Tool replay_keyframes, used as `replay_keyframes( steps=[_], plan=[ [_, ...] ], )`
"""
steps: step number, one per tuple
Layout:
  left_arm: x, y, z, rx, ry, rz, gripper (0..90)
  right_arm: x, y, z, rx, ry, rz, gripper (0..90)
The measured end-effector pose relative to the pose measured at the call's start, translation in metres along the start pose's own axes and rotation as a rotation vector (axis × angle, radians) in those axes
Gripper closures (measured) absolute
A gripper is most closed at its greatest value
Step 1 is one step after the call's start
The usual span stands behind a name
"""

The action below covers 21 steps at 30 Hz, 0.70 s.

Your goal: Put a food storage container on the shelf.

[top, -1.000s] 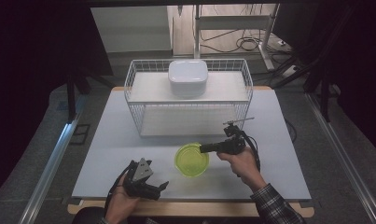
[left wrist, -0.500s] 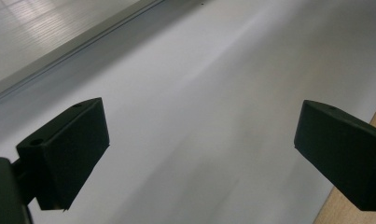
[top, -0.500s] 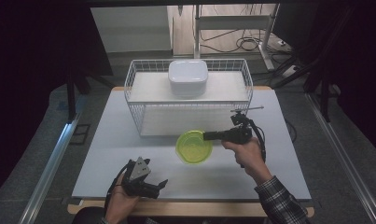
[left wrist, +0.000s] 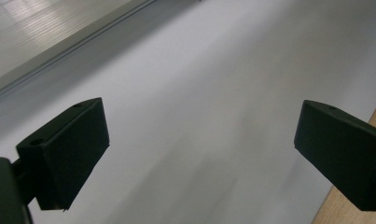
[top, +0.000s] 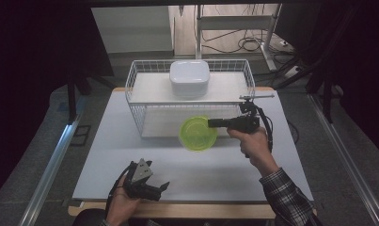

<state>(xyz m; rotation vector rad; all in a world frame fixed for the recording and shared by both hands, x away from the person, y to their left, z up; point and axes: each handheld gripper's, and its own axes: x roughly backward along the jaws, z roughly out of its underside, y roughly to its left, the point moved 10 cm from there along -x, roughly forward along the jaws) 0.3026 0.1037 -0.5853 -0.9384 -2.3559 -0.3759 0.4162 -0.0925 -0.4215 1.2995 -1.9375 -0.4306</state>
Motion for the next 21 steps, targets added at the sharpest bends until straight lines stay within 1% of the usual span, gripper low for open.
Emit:
replay_keyframes(
  steps=[7, 15, 17, 21],
  plan=[
    [-0.001, -0.001, 0.000, 0.004, -0.004, 0.003, 2.8, 0.006, 0.008, -0.019, 0.011, -0.026, 0.003, 82.2],
    [-0.001, -0.001, 0.000, 0.004, -0.003, 0.004, 2.9, 0.008, 0.019, -0.042, 0.018, -0.047, -0.002, 82.2],
    [-0.001, -0.001, 0.000, 0.000, 0.002, 0.006, 2.9, 0.009, 0.022, -0.047, 0.023, -0.054, 0.002, 82.2],
    [-0.002, -0.002, 0.000, 0.006, -0.003, 0.007, 2.9, 0.012, 0.026, -0.060, 0.027, -0.071, 0.008, 82.2]
  ],
)
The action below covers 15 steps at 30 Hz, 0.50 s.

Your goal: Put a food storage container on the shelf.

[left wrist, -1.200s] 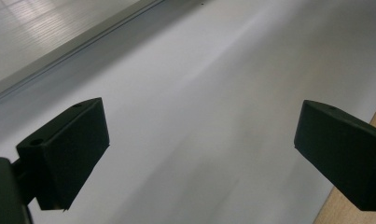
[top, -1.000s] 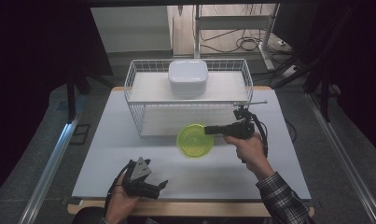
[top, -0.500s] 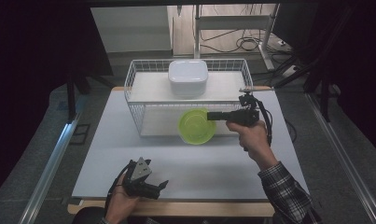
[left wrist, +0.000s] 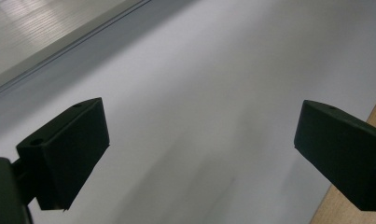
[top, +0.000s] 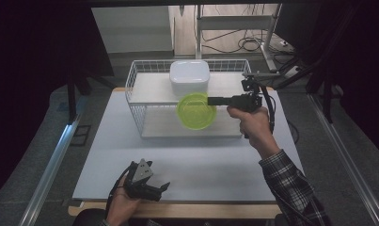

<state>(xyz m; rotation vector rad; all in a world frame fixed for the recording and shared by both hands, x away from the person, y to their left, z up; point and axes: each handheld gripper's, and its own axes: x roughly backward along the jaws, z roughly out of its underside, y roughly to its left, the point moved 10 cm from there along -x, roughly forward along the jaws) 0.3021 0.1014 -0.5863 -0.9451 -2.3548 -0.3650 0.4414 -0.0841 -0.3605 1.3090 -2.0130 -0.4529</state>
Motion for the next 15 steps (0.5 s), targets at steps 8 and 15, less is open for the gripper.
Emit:
replay_keyframes(
  steps=[8, 15],
  plan=[
    [0.001, 0.000, 0.000, -0.001, 0.002, 0.001, 2.8, 0.000, 0.003, -0.028, -0.025, -0.050, -0.004, 82.2],
    [0.001, 0.000, 0.000, -0.004, 0.002, 0.002, 2.9, 0.002, 0.007, -0.057, -0.026, -0.099, 0.031, 82.2]
  ],
)
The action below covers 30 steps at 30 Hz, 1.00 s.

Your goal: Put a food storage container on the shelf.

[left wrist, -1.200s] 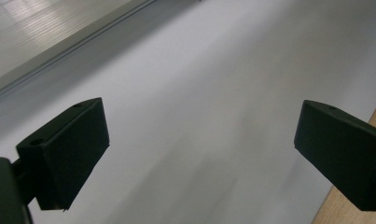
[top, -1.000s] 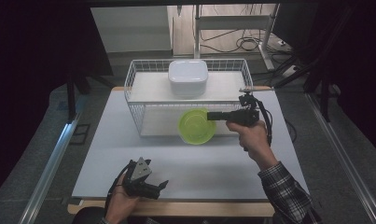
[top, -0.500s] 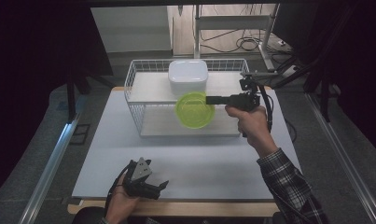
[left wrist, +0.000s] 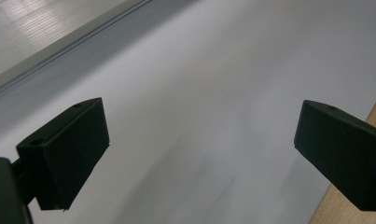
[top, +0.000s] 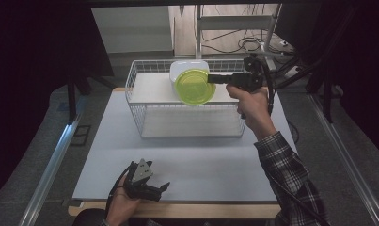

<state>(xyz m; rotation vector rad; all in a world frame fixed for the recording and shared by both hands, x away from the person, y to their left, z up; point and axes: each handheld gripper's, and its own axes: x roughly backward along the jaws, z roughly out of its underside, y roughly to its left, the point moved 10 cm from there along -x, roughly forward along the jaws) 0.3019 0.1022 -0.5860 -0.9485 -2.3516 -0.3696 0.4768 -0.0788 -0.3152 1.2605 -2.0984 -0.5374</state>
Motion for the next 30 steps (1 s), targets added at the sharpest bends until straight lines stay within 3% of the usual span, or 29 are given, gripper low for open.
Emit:
replay_keyframes(
  steps=[15, 30],
  plan=[
    [-0.001, -0.002, 0.001, 0.004, 0.004, 0.007, 2.9, -0.020, -0.004, -0.051, -0.057, -0.109, 0.088, 82.1],
    [-0.002, -0.004, 0.003, -0.017, 0.023, 0.020, 2.9, -0.040, -0.024, -0.068, -0.120, -0.145, 0.153, 81.1]
  ],
)
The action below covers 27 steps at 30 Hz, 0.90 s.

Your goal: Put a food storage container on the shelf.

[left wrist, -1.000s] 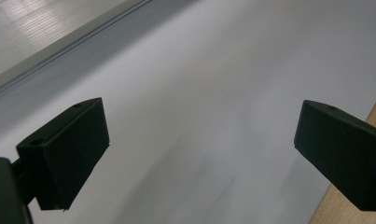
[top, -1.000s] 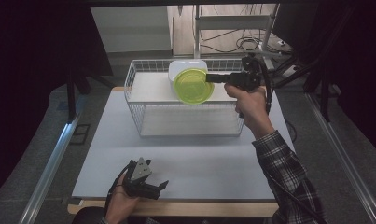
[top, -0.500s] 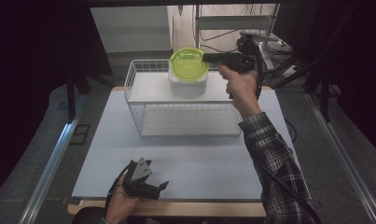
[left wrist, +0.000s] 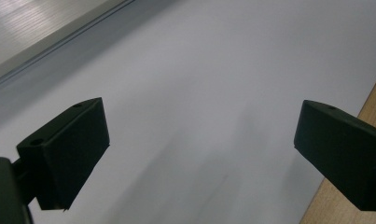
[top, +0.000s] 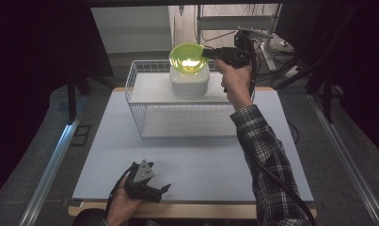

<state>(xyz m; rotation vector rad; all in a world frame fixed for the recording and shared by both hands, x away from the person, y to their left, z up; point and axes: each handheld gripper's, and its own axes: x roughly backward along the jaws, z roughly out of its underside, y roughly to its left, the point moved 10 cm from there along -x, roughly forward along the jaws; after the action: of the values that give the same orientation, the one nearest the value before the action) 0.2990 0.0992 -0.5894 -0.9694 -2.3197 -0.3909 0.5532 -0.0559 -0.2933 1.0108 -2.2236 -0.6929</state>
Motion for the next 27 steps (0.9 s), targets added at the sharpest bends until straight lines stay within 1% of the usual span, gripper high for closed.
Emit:
replay_keyframes(
  steps=[2, 5, 11, 12, 13, 16, 19, 25, 27],
  plan=[
    [-0.001, -0.001, 0.000, -0.004, 0.002, 0.001, 3.0, -0.002, -0.002, -0.001, -0.003, -0.004, 0.015, 80.0],
    [-0.001, -0.001, 0.000, -0.007, 0.005, 0.001, 3.0, -0.004, -0.005, -0.001, 0.014, -0.009, 0.049, 77.2],
    [-0.002, -0.003, 0.001, -0.009, 0.011, 0.006, 3.0, -0.008, -0.010, -0.001, 0.016, -0.006, 0.070, 71.9],
    [-0.002, -0.003, 0.001, -0.009, 0.011, 0.006, 3.0, -0.009, -0.010, -0.001, 0.008, -0.010, 0.067, 71.6],
    [-0.002, -0.003, 0.001, -0.010, 0.012, 0.006, 3.0, -0.009, -0.011, -0.001, 0.011, -0.013, 0.066, 70.2],
    [-0.002, -0.003, 0.001, -0.013, 0.016, 0.006, 3.0, -0.010, -0.012, -0.001, 0.026, -0.011, 0.074, 63.8],
    [-0.003, -0.003, 0.002, -0.012, 0.020, 0.007, 3.0, -0.010, -0.013, -0.001, 0.043, -0.018, 0.077, 54.7],
    [-0.003, -0.003, 0.002, -0.012, 0.019, 0.006, 3.0, -0.008, -0.013, 0.000, 0.058, -0.020, 0.052, 36.8],
    [-0.003, -0.003, 0.002, -0.012, 0.020, 0.006, 3.0, -0.007, -0.013, 0.002, 0.056, -0.019, 0.045, 34.8]
  ],
)
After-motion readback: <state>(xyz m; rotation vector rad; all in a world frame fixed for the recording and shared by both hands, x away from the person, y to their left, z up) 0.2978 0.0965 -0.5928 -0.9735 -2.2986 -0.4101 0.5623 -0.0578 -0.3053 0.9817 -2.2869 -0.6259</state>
